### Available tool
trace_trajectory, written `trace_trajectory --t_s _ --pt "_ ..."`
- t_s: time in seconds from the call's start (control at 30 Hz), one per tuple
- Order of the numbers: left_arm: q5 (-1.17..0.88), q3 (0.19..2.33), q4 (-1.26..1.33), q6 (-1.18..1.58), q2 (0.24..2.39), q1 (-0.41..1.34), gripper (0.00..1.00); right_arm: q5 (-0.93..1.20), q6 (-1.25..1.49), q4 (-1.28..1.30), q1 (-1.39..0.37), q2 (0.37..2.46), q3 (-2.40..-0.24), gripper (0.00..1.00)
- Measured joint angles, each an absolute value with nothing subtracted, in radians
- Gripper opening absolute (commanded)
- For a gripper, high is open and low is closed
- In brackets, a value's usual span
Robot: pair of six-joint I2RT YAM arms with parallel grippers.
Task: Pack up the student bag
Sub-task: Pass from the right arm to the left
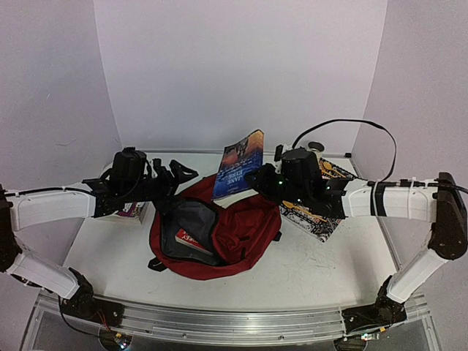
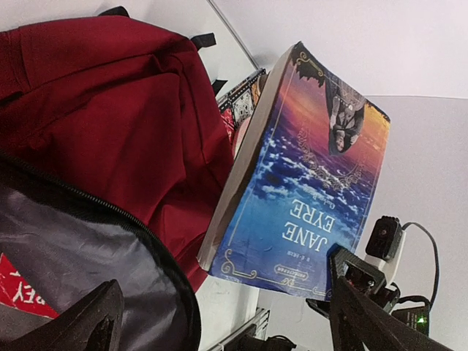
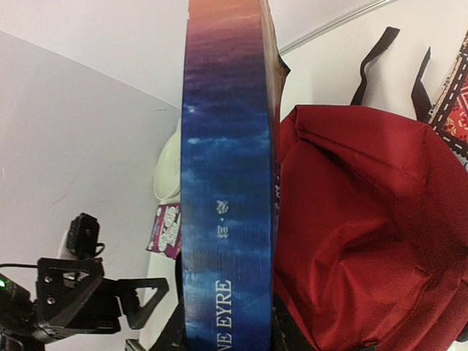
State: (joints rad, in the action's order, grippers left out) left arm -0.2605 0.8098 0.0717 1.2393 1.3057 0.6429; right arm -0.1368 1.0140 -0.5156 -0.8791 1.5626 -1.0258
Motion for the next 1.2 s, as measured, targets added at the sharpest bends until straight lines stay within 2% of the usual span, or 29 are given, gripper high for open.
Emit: trace_trajectory --t_s 0.4,1.2 --pt "-0.274 0.822 0.146 1.261 1.396 0.68 1.0 -0.162 1.14 -0.683 -0.87 1.504 -0.96 0.0" --pt "-0.266 0.846 0.54 1.377 1.51 0.794 1.0 -0.268 1.299 -0.881 -0.864 1.434 -0.841 0.0"
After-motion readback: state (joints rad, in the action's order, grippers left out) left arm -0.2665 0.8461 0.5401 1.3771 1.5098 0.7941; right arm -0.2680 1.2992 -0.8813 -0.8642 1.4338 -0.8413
